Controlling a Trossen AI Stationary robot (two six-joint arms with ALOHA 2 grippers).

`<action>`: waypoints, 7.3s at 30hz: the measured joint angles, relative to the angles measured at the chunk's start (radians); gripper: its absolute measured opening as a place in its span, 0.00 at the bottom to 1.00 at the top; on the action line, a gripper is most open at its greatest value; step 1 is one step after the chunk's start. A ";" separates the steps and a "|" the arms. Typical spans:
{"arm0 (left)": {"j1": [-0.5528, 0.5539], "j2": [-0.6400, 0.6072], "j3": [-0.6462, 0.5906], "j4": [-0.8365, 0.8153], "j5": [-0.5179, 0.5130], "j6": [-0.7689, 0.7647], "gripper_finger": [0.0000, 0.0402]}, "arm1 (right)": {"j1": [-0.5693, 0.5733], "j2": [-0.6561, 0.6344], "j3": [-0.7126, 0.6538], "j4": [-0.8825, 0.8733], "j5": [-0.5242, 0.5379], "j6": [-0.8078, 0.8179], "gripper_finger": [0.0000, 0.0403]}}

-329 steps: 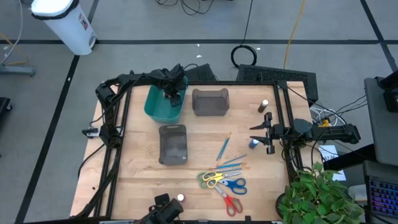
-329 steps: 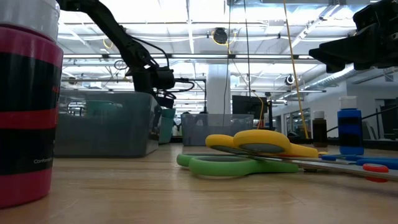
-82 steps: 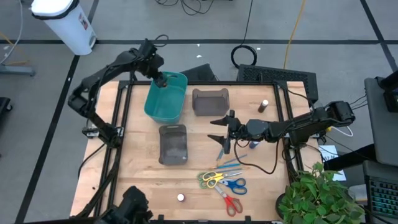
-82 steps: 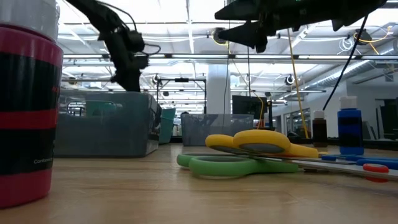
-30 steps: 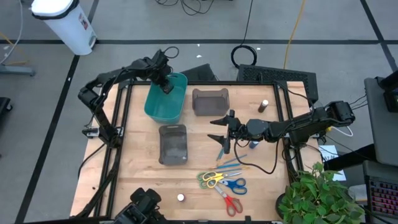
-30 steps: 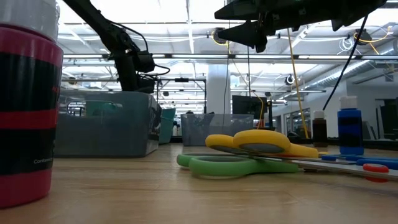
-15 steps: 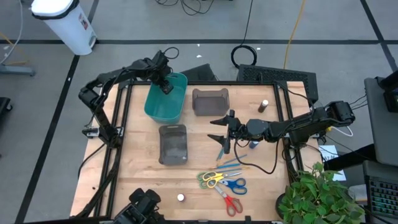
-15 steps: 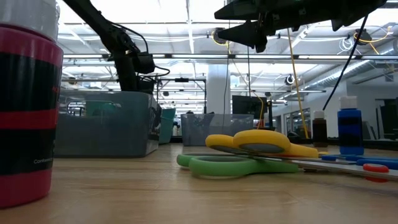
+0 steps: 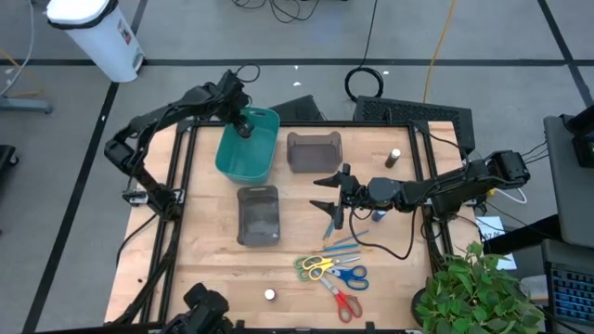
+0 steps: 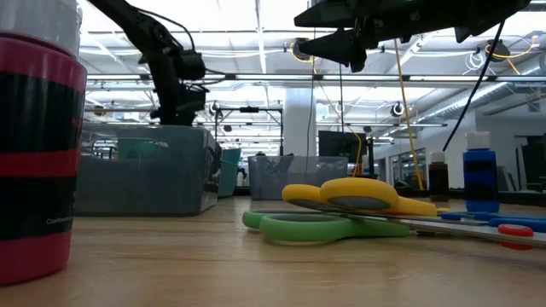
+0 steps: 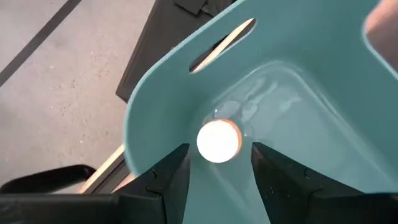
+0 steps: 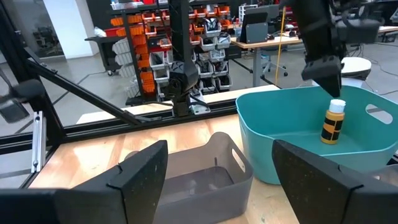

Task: Pick & Place Paint Supplies
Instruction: Put the pink paint bottle into the blue bin

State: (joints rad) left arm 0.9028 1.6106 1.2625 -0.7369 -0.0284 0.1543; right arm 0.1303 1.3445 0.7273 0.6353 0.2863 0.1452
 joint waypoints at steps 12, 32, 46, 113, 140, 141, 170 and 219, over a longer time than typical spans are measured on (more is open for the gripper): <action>0.000 -0.202 0.002 -0.352 -0.034 -0.217 0.44 | 0.000 0.000 0.000 -0.001 0.000 0.001 0.69; -0.028 -0.210 -0.225 -0.483 -0.076 -0.374 0.44 | 0.002 0.000 0.000 -0.001 -0.002 0.020 0.69; -0.103 -0.210 -0.230 -0.482 -0.014 -0.392 0.44 | 0.002 0.000 0.000 0.000 -0.001 0.019 0.69; -1.521 -0.402 -0.353 0.584 -0.068 -0.204 0.46 | 0.002 0.000 0.000 -0.024 -0.003 0.027 0.69; -1.543 0.191 0.052 0.250 -0.099 -0.356 0.73 | 0.003 0.000 0.000 -0.001 -0.006 0.026 0.69; -1.544 0.196 0.052 0.252 -0.098 -0.362 0.73 | 0.003 0.000 0.000 -0.002 -0.011 0.026 0.69; -1.561 0.196 0.006 -0.018 -0.160 -0.172 0.73 | 0.002 0.000 0.000 0.019 -0.056 -0.003 0.69; -1.451 0.288 -0.084 0.360 -0.055 -0.454 0.73 | 0.002 0.000 0.000 0.018 -0.056 0.000 0.69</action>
State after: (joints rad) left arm -0.5484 1.8988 1.1785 -0.3773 -0.0831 -0.3002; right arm 0.1326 1.3449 0.7273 0.6530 0.2302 0.1453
